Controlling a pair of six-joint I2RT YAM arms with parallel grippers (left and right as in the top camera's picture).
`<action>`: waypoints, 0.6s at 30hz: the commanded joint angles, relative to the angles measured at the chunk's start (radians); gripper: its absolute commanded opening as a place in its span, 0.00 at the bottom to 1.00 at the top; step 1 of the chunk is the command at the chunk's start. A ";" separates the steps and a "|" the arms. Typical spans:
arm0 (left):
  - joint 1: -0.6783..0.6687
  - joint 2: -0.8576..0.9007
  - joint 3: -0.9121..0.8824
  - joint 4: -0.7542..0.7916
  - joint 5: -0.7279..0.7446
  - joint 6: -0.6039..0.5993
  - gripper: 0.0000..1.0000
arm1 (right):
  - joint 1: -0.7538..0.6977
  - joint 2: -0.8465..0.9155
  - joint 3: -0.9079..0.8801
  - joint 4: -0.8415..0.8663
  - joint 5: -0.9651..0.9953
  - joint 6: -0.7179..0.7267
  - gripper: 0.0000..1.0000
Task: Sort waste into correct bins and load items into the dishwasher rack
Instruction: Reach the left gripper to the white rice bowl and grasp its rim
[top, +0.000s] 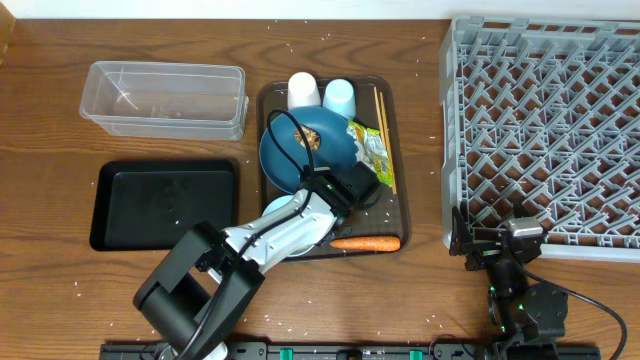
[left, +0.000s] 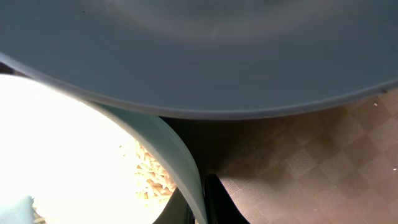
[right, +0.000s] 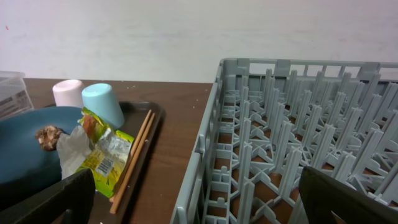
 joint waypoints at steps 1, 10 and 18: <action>0.000 0.006 -0.014 -0.001 -0.015 -0.006 0.06 | -0.018 -0.005 -0.002 -0.004 0.006 0.014 0.99; 0.000 -0.097 -0.013 -0.051 -0.005 -0.006 0.06 | -0.018 -0.005 -0.002 -0.004 0.007 0.014 0.99; 0.000 -0.206 -0.013 -0.090 -0.005 -0.006 0.06 | -0.018 -0.005 -0.002 -0.004 0.007 0.014 0.99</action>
